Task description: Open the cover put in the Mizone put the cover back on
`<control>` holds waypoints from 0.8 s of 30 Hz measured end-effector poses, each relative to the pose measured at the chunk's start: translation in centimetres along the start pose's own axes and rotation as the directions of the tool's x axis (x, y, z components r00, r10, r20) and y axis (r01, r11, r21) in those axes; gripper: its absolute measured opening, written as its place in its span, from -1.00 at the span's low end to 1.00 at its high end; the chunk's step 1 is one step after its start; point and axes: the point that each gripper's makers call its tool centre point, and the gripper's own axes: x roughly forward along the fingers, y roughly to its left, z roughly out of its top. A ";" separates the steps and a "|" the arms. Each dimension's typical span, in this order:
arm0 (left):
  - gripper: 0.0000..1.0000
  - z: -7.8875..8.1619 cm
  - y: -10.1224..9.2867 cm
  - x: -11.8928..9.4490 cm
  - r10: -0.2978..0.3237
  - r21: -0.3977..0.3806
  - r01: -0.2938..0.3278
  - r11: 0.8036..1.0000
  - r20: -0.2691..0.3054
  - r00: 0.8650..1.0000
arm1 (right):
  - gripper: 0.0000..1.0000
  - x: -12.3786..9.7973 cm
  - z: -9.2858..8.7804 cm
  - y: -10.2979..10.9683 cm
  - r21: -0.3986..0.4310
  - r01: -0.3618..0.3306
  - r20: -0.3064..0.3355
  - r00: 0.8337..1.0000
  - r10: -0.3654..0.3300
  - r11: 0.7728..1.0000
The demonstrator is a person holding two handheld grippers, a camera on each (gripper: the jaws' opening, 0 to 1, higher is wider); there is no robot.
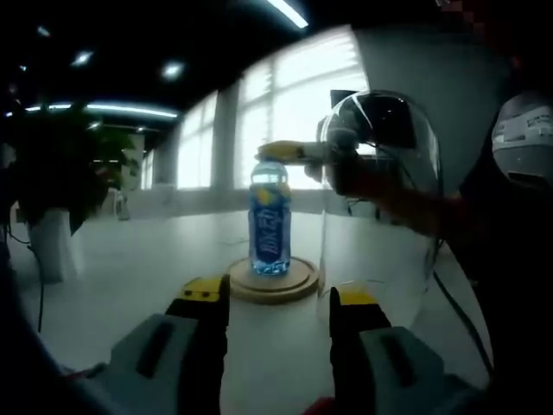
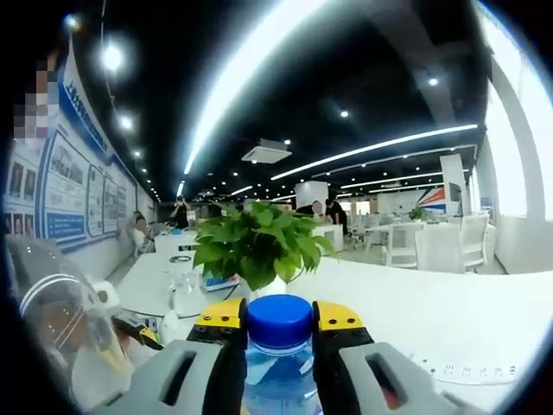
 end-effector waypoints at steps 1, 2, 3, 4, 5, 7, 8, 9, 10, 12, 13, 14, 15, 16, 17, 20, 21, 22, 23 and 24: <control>-0.24 0.0 0.0 0.0 0.001 -0.001 -0.001 1.000 0.001 1.000 | -0.53 -0.2 0.0 0.1 0.002 -0.003 0.001 1.000 0.003 1.000; -0.24 0.0 0.1 0.0 0.002 -0.002 -0.002 1.000 0.002 1.000 | -0.53 -0.3 0.0 0.1 0.004 -0.003 0.001 1.000 0.003 1.000; -0.24 0.0 0.1 0.0 0.003 -0.001 -0.003 1.000 0.001 1.000 | -0.53 -0.4 0.0 0.1 0.002 -0.001 0.001 1.000 0.001 1.000; -0.24 0.0 0.1 0.0 0.003 0.002 -0.003 1.000 -0.001 1.000 | -0.53 -0.6 0.1 0.0 -0.003 0.002 0.003 1.000 -0.002 1.000; -0.24 0.0 0.1 0.0 0.002 0.003 -0.002 1.000 -0.002 1.000 | -0.53 -0.7 0.1 0.0 -0.005 0.004 0.005 1.000 -0.004 1.000; -0.24 0.0 0.0 0.0 -0.001 0.003 0.001 1.000 0.000 1.000 | -0.53 -0.9 0.2 -0.1 -0.006 0.006 0.007 1.000 -0.006 1.000; -0.24 0.0 0.0 0.0 -0.001 0.003 0.001 1.000 0.001 1.000 | -0.53 -1.1 0.2 -0.1 -0.010 0.006 0.008 1.000 -0.006 1.000; -0.24 0.0 0.0 0.0 0.000 0.003 0.000 1.000 0.000 1.000 | -0.53 -1.2 0.2 -0.1 -0.014 0.006 0.006 1.000 -0.006 1.000; -0.24 0.0 0.0 0.0 0.001 0.002 -0.001 1.000 -0.001 1.000 | -0.53 -1.3 0.2 -0.1 -0.018 0.007 0.006 1.000 -0.007 1.000; -0.24 0.0 0.1 0.0 0.003 0.001 -0.003 1.000 -0.002 1.000 | -0.53 -1.7 0.2 -0.2 -0.022 0.012 0.009 1.000 -0.012 1.000; -0.24 -0.1 0.1 0.0 0.003 0.000 -0.003 1.000 -0.002 1.000 | -0.53 -1.9 0.3 -0.2 -0.024 0.015 0.014 1.000 -0.014 1.000; -0.24 -0.1 0.1 0.0 0.002 -0.001 -0.002 1.000 -0.003 1.000 | -0.53 -2.1 0.4 -0.2 -0.024 0.015 0.017 1.000 -0.015 1.000; -0.24 -0.1 0.0 0.0 0.001 0.000 -0.001 1.000 -0.002 1.000 | -0.53 -2.4 0.5 -0.2 -0.023 0.015 0.021 1.000 -0.015 1.000; -0.24 -0.1 0.0 0.0 0.001 -0.001 -0.001 1.000 -0.002 1.000 | -0.53 -2.6 0.5 -0.2 -0.020 0.016 0.025 1.000 -0.016 1.000; -0.24 -0.1 0.1 0.0 0.002 -0.007 -0.002 1.000 -0.002 1.000 | -0.53 -2.8 0.6 -0.3 -0.018 0.018 0.028 0.999 -0.017 1.000; -0.24 0.2 0.1 0.0 0.001 -0.030 -0.001 1.000 0.010 1.000 | -0.53 -3.5 0.6 -0.3 -0.026 0.023 0.030 0.999 -0.022 0.999; -0.24 0.3 0.2 -0.1 0.002 -0.036 -0.001 0.999 0.015 1.000 | -0.53 -3.8 0.6 -0.2 -0.032 0.025 0.030 0.999 -0.024 0.999; -0.24 0.3 0.2 -0.1 0.002 -0.040 -0.001 0.999 0.019 1.000 | -0.53 -4.0 0.5 -0.2 -0.034 0.026 0.030 0.999 -0.025 0.999; -0.24 0.4 0.2 -0.1 0.001 -0.041 0.000 0.999 0.021 1.000 | -0.53 -4.3 0.5 -0.2 -0.035 0.027 0.031 0.999 -0.026 0.999; -0.24 0.4 0.2 -0.1 0.002 -0.040 -0.001 0.999 0.023 1.000 | -0.53 -4.6 0.5 -0.2 -0.035 0.028 0.033 0.999 -0.027 0.999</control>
